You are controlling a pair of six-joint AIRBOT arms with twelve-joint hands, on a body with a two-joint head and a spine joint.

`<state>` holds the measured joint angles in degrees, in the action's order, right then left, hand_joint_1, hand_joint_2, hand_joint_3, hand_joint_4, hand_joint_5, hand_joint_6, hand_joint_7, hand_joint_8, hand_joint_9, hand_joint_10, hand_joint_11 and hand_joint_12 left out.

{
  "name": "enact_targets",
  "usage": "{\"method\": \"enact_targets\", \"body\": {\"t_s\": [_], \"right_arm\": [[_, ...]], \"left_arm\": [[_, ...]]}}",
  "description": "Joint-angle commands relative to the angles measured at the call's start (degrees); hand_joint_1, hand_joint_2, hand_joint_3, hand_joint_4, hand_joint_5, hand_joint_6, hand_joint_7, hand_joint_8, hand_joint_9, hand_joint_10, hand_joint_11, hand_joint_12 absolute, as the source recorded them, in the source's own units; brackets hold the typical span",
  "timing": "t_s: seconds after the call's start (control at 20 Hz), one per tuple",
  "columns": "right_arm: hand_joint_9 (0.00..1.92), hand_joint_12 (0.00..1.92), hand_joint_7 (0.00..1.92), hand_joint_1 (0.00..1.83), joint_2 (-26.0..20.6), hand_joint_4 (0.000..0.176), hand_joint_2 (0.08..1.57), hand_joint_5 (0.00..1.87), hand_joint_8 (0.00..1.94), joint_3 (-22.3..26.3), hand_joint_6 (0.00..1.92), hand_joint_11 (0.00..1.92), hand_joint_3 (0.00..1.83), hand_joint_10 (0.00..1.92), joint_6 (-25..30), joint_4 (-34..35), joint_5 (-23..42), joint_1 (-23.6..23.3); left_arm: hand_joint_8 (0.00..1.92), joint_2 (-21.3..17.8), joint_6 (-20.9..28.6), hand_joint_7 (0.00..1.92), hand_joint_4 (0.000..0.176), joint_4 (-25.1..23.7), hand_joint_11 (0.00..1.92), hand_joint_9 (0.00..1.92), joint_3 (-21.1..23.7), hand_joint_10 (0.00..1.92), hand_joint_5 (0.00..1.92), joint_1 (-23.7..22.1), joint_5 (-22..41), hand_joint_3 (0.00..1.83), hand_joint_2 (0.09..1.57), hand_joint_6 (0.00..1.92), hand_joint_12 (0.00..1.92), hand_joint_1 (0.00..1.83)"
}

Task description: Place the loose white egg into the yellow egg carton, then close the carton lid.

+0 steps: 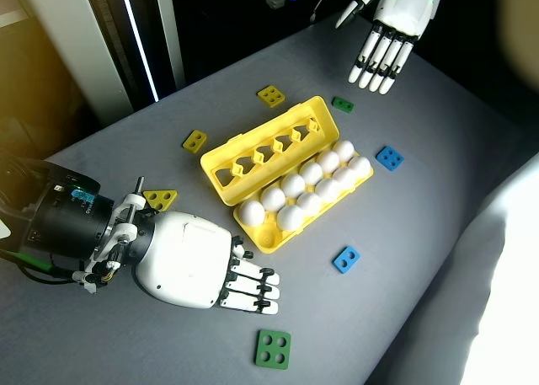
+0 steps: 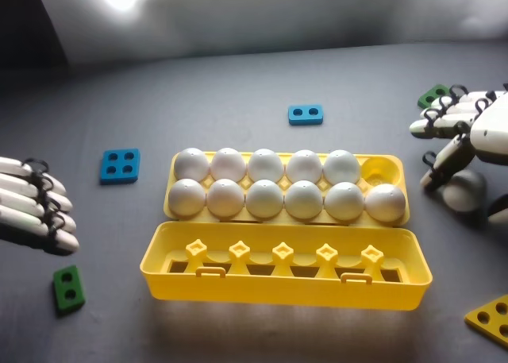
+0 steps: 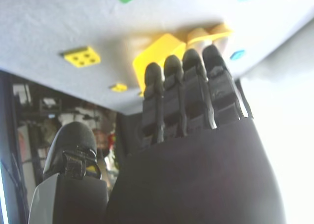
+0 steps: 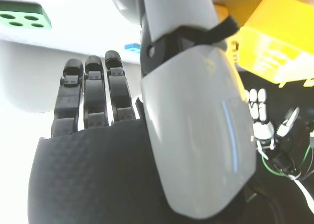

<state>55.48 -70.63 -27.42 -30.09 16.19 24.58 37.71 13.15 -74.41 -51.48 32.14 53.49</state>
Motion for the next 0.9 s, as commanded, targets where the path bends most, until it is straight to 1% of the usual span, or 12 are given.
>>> {"method": "enact_targets", "body": {"t_s": [0.0, 0.05, 0.1, 0.15, 0.2, 0.4, 0.5, 0.55, 0.65, 0.7, 0.75, 0.85], "right_arm": [[0.00, 0.00, 0.08, 1.24, -0.55, 0.123, 0.97, 0.73, 0.00, -0.18, 0.01, 0.00, 0.01, 0.00, -0.38, 0.86, 4.13, 0.25], [0.00, 0.00, 0.07, 1.22, -0.55, 0.139, 0.98, 0.72, 0.00, -0.18, 0.00, 0.00, 0.01, 0.00, -0.52, 0.86, 4.39, 0.66], [0.00, 0.00, 0.09, 1.25, -0.55, 0.117, 0.97, 0.74, 0.01, -0.18, 0.01, 0.00, 0.00, 0.00, -0.91, 0.86, 4.43, 0.82], [0.00, 0.00, 0.09, 1.25, -0.55, 0.117, 0.97, 0.74, 0.01, -0.19, 0.01, 0.00, 0.00, 0.00, -1.61, 0.87, 4.45, 0.84], [0.00, 0.00, 0.06, 1.21, -0.57, 0.136, 0.98, 0.73, 0.00, -0.23, 0.00, 0.00, 0.00, 0.00, -2.71, 1.56, 4.59, 0.81], [0.00, 0.00, 0.06, 1.23, -0.58, 0.130, 0.98, 0.74, 0.00, -0.65, 0.00, 0.00, 0.01, 0.00, -3.34, 2.30, 4.75, 0.83], [0.00, 0.00, 0.05, 1.23, -0.59, 0.126, 0.98, 0.74, 0.00, -1.07, 0.00, 0.00, 0.00, 0.00, -3.37, 2.57, 4.80, 0.95], [0.00, 0.00, 0.06, 1.22, -0.59, 0.130, 0.98, 0.75, 0.00, -1.25, 0.01, 0.00, 0.00, 0.00, -3.37, 2.69, 4.90, 0.95], [0.00, 0.00, 0.06, 1.24, -0.59, 0.114, 0.98, 0.77, 0.00, -1.32, 0.01, 0.00, 0.00, 0.00, -3.37, 2.77, 4.90, 0.96], [0.00, 0.00, 0.06, 1.23, -0.59, 0.126, 0.98, 0.77, 0.00, -1.32, 0.01, 0.00, 0.00, 0.00, -3.37, 2.77, 4.90, 1.01], [0.00, 0.00, 0.06, 1.23, -0.59, 0.126, 0.98, 0.77, 0.00, -1.35, 0.01, 0.00, 0.00, 0.00, -3.37, 2.77, 4.90, 1.07], [0.00, 0.00, 0.07, 1.24, -0.61, 0.116, 0.98, 0.78, 0.00, -1.52, 0.01, 0.00, 0.00, 0.00, -3.37, 2.78, 4.90, 1.12]], "left_arm": [[0.00, -0.57, 0.12, 0.27, 0.000, 3.19, 0.00, 0.16, -0.79, 0.00, 0.31, -0.39, 3.26, 0.00, 1.26, 0.00, 0.31, 0.00], [0.00, -0.28, 0.12, 0.26, 0.000, 3.19, 0.00, 0.15, -1.07, 0.00, 0.30, -0.39, 3.71, 0.00, 1.25, 0.00, 0.27, 0.00], [0.00, -0.05, 0.12, 0.27, 0.000, 3.19, 0.00, 0.16, -1.27, 0.00, 0.30, -0.34, 4.20, 0.00, 1.25, 0.00, 0.26, 0.00], [0.00, 0.15, 0.13, 0.27, 0.000, 3.19, 0.00, 0.16, -1.37, 0.00, 0.30, -0.22, 4.42, 0.00, 1.25, 0.00, 0.26, 0.00], [0.00, 0.39, 0.17, 0.27, 0.000, 3.18, 0.00, 0.16, -1.40, 0.00, 0.31, -0.04, 4.59, 0.00, 1.26, 0.00, 0.31, 0.00], [0.00, 0.87, 0.33, 0.23, 0.000, 2.42, 0.00, 0.13, -0.69, 0.00, 0.27, 0.43, 5.24, 0.00, 1.26, 0.00, 0.19, 0.00], [0.01, 0.87, 0.25, 0.29, 0.000, 1.63, 0.00, 0.18, 0.02, 0.02, 0.32, 0.46, 5.22, 0.00, 1.26, 0.01, 0.34, 0.00], [0.01, 0.87, 0.00, 0.26, 0.000, 1.53, 0.00, 0.14, 0.22, 0.01, 0.29, 0.51, 5.17, 0.00, 1.26, 0.01, 0.23, 0.00], [0.01, 0.97, -0.33, 0.28, 0.000, 1.53, 0.00, 0.16, 0.25, 0.02, 0.31, 0.66, 4.88, 0.00, 1.25, 0.01, 0.30, 0.00], [0.01, 1.01, -0.57, 0.29, 0.000, 1.53, 0.00, 0.18, 0.24, 0.02, 0.33, 0.83, 4.65, 0.00, 1.25, 0.01, 0.36, 0.00], [0.01, 1.13, -0.79, 0.29, 0.000, 1.53, 0.00, 0.18, 0.22, 0.02, 0.33, 1.20, 4.41, 0.00, 1.25, 0.01, 0.36, 0.00], [0.00, 1.40, -1.34, 0.26, 0.000, 1.53, 0.00, 0.15, 0.24, 0.00, 0.29, 2.30, 3.87, 0.00, 1.25, 0.01, 0.23, 0.00]]}}
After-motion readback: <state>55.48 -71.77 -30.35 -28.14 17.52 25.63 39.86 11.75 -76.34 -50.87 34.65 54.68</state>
